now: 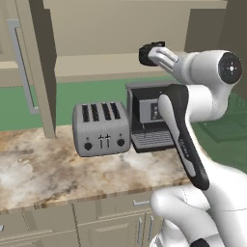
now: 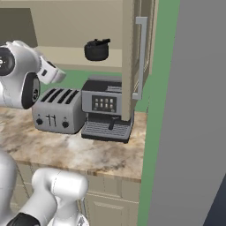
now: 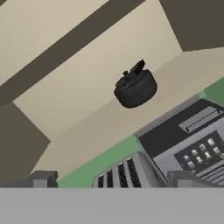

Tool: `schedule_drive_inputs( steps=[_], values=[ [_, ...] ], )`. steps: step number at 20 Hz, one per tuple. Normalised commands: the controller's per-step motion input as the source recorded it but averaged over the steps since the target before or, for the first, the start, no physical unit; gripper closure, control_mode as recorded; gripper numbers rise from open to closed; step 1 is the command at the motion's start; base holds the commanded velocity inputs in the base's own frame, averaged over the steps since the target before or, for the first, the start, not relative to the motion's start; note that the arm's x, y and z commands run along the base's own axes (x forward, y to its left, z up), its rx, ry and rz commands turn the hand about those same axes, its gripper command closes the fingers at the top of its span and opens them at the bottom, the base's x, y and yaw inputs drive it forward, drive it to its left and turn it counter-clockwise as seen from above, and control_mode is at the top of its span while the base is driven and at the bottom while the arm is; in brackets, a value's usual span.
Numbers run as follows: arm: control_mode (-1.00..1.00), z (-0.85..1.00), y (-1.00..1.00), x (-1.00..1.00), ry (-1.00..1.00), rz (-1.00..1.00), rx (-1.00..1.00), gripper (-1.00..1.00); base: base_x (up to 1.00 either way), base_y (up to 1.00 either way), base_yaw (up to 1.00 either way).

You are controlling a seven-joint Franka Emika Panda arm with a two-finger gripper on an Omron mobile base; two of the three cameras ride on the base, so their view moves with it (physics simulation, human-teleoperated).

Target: Open the cabinet, pick the kettle from the cabinet, and place it in the sink.

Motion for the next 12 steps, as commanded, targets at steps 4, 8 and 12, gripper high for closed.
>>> schedule_drive_inputs(
  steps=[4, 8, 12],
  values=[
    [-1.00, 0.07, -0.28, -0.09, -0.09, 0.12, -0.17, -1.00, 0.00, 0.00, 0.00],
    [-1.00, 0.08, -0.15, -0.11, -0.04, 0.09, -0.24, -1.00, 0.00, 0.00, 0.00],
    [-1.00, 0.09, -0.14, 0.03, 0.00, 0.01, -0.15, -1.00, 0.00, 0.00, 0.00]
  ],
)
